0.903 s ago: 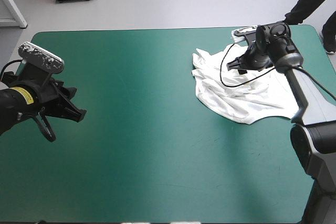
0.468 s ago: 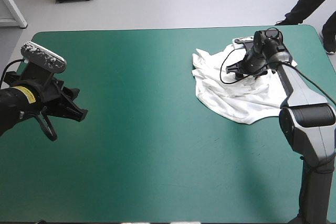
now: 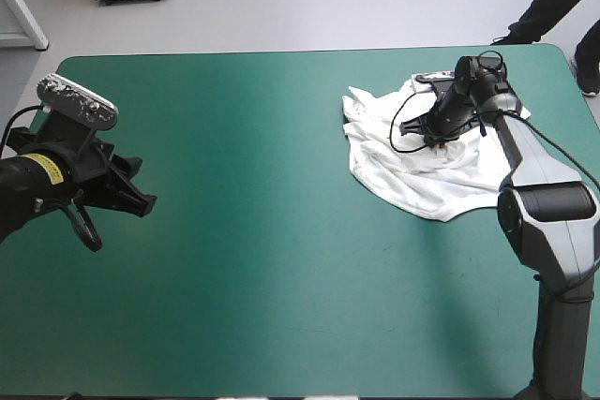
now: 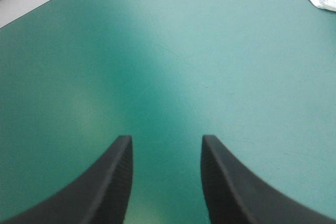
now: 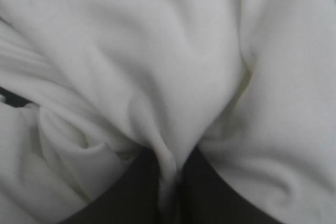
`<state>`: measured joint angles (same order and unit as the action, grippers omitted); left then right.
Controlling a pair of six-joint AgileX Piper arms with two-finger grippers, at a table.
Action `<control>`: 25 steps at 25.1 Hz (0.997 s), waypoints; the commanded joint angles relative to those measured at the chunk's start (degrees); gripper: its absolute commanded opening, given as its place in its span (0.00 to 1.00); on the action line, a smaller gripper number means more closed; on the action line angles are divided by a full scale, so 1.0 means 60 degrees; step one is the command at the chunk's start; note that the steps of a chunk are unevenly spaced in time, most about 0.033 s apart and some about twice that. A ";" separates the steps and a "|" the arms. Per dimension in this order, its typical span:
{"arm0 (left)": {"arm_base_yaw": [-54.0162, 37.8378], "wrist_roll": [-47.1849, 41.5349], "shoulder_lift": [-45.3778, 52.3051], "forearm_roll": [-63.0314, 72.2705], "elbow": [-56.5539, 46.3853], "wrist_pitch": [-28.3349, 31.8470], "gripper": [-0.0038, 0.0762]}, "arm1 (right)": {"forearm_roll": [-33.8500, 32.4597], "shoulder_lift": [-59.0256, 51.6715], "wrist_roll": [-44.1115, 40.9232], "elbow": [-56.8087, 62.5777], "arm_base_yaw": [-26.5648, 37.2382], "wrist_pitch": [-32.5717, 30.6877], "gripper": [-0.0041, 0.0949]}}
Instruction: Fold the cloth
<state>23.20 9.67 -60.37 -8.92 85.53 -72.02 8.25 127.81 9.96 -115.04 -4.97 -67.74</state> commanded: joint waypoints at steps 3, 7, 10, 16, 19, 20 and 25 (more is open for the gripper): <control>0.0037 -0.0075 0.0108 0.0027 0.0252 -0.0269 0.44 | 0.0983 -0.0280 0.0311 -0.0112 -0.0191 -0.0632 0.02; 0.0037 -0.0175 0.0234 0.0027 0.0252 -0.0269 0.44 | 0.1558 -0.0297 0.0538 -0.0112 -0.0849 -0.0632 0.03; 0.0037 -0.0354 0.0469 -0.0111 0.0252 -0.0269 0.44 | 0.1590 -0.0297 0.0581 -0.0112 -0.1769 -0.0632 0.03; 0.0016 -0.0594 0.1012 -0.0184 0.0252 -0.0269 0.44 | 0.1712 -0.0297 0.0581 -0.0112 -0.3813 -0.0632 0.02; 0.0016 -0.0687 0.1245 -0.0148 0.0252 -0.0276 0.44 | 0.1694 -0.0297 0.0581 -0.0112 -0.5289 -0.0632 0.02; 0.0016 -0.0708 0.1245 -0.0148 0.0252 -0.0276 0.44 | 0.1694 -0.0297 0.0581 -0.0112 -0.5466 -0.0632 0.02; 0.0016 -0.0707 0.1267 -0.0109 0.0252 -0.0276 0.42 | 0.0850 -0.0297 0.0284 -0.0112 -0.5837 -0.0632 0.03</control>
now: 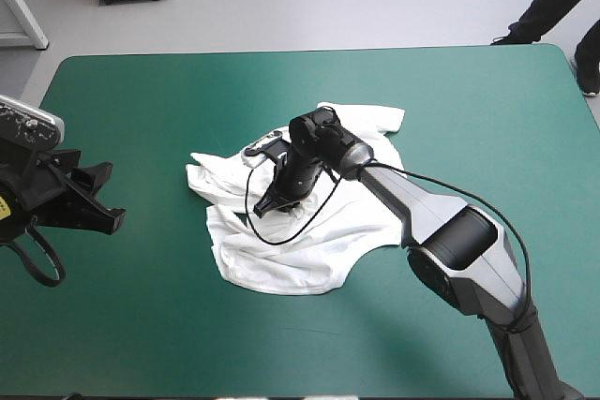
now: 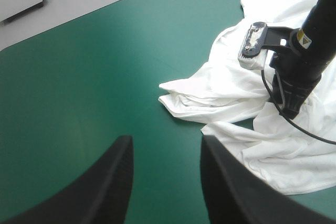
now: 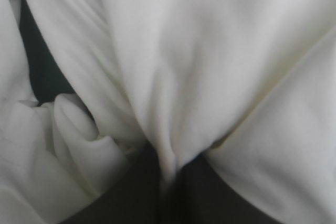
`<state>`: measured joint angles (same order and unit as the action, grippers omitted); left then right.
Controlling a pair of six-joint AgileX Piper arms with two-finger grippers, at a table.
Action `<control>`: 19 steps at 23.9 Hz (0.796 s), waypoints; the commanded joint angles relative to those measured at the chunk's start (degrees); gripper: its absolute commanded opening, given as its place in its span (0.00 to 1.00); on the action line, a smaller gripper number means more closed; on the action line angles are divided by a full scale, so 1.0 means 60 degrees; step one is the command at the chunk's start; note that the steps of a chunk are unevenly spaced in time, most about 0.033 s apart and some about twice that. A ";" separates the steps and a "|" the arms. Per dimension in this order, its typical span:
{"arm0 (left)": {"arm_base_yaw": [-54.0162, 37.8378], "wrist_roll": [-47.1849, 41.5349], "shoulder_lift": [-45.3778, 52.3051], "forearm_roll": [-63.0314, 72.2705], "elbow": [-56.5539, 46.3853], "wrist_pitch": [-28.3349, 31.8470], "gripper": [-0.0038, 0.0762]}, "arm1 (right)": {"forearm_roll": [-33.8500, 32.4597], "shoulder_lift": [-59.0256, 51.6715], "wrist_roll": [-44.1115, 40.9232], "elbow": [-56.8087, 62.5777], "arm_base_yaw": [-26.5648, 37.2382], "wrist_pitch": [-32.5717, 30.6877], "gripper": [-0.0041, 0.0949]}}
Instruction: Fold the cloth
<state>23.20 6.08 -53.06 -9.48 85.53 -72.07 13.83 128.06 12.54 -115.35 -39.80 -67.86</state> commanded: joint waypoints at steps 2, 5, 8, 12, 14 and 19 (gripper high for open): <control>0.0016 -0.0109 0.0049 -0.0017 0.0252 -0.0267 0.42 | -0.0094 -0.0354 -0.0167 -0.0061 0.0319 -0.0614 0.10; 0.0016 -0.0172 0.0049 -0.0044 0.0252 -0.0267 0.42 | -0.0037 -0.0756 -0.0020 -0.0144 0.0927 -0.0614 0.44; 0.0016 -0.0154 0.0006 -0.0068 0.0252 -0.0219 0.42 | -0.0329 -0.1402 -0.0281 -0.0168 0.1269 -0.0614 0.70; 0.0016 -0.0236 0.0006 0.0300 0.0252 -0.0212 0.42 | -0.0923 -0.2321 -0.0479 -0.0172 0.1368 -0.0614 0.70; 0.0016 -0.0199 -0.0008 0.0323 0.0252 -0.0234 0.42 | -0.1178 -0.2708 -0.0530 -0.0172 0.1368 -0.0614 0.70; 0.0016 -0.0199 -0.0527 0.0126 0.0252 -0.0273 0.40 | -0.1928 -0.3618 -0.0792 0.0386 0.1590 -0.0614 0.64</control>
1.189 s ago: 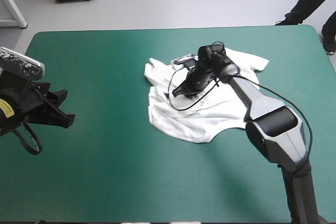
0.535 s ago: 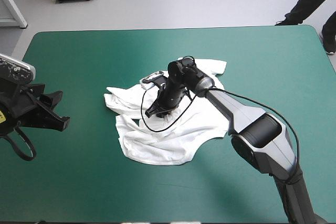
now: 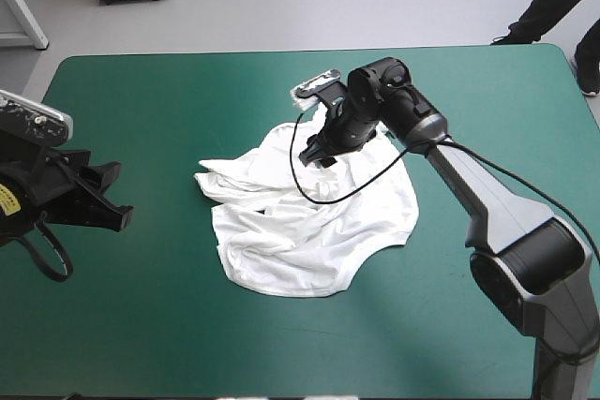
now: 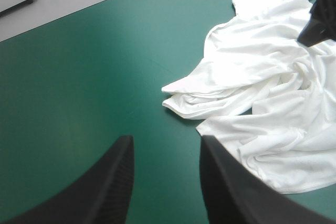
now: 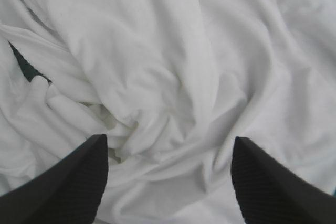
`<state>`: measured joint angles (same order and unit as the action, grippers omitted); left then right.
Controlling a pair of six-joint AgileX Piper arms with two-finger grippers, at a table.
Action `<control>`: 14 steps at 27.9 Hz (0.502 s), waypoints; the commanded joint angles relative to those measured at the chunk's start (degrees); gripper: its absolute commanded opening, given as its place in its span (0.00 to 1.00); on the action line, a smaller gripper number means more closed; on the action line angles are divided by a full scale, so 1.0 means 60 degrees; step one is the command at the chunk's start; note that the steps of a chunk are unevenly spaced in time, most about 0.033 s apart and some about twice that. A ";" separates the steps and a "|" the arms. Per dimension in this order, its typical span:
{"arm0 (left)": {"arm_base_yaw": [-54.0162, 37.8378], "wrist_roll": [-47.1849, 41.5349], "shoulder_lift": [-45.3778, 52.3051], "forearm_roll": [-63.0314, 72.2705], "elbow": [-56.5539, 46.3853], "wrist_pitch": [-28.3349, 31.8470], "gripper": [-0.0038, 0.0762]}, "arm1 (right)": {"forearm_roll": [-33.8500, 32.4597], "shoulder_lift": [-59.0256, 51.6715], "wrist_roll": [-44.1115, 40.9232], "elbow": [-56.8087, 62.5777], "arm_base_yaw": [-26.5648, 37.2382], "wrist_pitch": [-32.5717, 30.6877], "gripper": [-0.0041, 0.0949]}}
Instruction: Fold the cloth
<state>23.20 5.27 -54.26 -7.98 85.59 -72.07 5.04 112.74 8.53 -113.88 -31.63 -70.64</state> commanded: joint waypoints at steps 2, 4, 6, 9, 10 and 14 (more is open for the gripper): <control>0.0016 0.0140 -0.0730 -0.0266 0.0243 -0.0273 0.40 | -0.0748 -0.1525 -0.0198 0.0778 0.0484 -0.0149 0.63; -0.0001 0.0252 -0.1254 -0.0601 0.0243 -0.0273 0.40 | -0.0841 -0.1984 -0.0198 0.1531 0.0820 -0.0149 0.63; -0.0001 0.0252 -0.1745 -0.0873 0.0243 -0.0273 0.40 | -0.0841 -0.2601 -0.0181 0.2565 0.1343 -0.0149 0.63; -0.0001 0.0252 -0.2318 -0.1441 0.0243 -0.0273 0.40 | -0.0841 -0.3335 -0.0181 0.3712 0.1986 -0.0149 0.63; -0.0001 0.0252 -0.2457 -0.1590 0.0243 -0.0273 0.40 | -0.0841 -0.3623 -0.0181 0.3986 0.2225 -0.0131 0.63; -0.0469 0.0294 -0.3282 -0.1555 0.0243 -0.0228 0.42 | -0.0922 -0.4930 -0.0181 0.5123 0.2966 0.0068 0.63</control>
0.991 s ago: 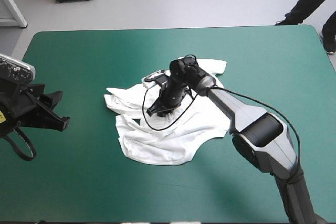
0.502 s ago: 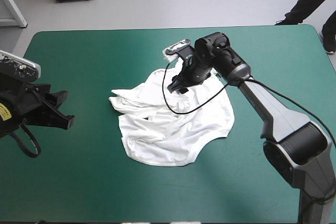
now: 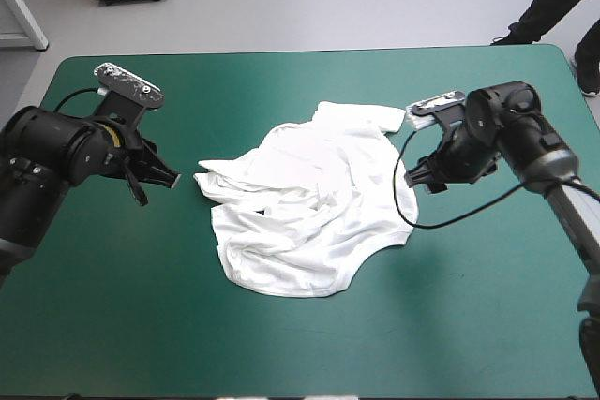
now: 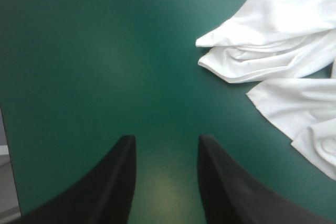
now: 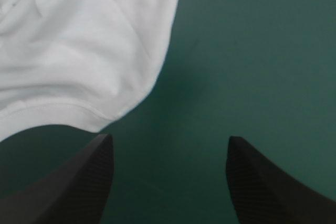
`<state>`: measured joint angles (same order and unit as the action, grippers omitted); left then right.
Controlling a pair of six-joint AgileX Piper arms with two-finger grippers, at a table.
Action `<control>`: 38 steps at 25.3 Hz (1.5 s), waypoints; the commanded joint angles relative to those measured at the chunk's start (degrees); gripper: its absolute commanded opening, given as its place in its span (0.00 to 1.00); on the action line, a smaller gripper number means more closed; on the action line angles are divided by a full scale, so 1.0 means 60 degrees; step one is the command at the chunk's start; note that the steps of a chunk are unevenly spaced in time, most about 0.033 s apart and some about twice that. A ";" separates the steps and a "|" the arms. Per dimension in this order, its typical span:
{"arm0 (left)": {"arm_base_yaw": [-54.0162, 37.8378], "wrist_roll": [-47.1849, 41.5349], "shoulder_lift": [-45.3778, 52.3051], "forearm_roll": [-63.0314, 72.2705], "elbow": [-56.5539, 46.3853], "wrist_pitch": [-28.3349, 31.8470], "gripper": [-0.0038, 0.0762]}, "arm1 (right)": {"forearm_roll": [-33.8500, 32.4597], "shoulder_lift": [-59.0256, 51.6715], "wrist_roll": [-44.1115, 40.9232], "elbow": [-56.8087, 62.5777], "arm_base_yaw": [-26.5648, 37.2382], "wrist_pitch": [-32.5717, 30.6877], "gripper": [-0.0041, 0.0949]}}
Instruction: Fold the cloth
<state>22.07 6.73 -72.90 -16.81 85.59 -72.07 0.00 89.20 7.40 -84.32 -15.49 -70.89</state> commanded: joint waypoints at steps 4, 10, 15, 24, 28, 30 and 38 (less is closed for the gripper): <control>-0.1466 0.0476 -0.1314 0.1282 0.0264 0.0441 0.50 | -0.0191 -0.2133 -0.0147 0.0884 0.0316 0.0227 0.63; -0.2193 0.1020 -0.3234 0.2677 0.0346 0.0499 0.53 | -0.0144 -0.2329 -0.0208 0.1087 0.0316 0.0369 0.63; -0.2176 0.1643 -0.4613 0.3438 0.1442 0.1390 0.53 | -0.0143 -0.2197 -0.0223 0.1087 0.0316 0.0368 0.62; -0.2176 0.2015 -0.6077 0.3642 0.2300 0.1390 0.56 | -0.0107 -0.1992 -0.0247 0.1087 0.0316 0.0360 0.62; -0.2176 0.2226 -0.6462 0.3840 0.2300 0.1213 0.56 | -0.0107 -0.1992 -0.0247 0.1087 0.0316 0.0378 0.62; -0.2176 0.2226 -0.6587 0.3897 0.2283 0.1191 0.56 | -0.0107 -0.1992 -0.0247 0.1087 0.0316 0.0395 0.62; -0.2176 0.2226 -0.6967 0.3978 0.2283 0.0615 0.56 | -0.0107 -0.1825 -0.0247 0.1087 0.0316 0.0395 0.62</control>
<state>8.98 20.16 -117.31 5.69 97.54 -66.79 -0.40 79.32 5.85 -76.57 -14.06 -70.07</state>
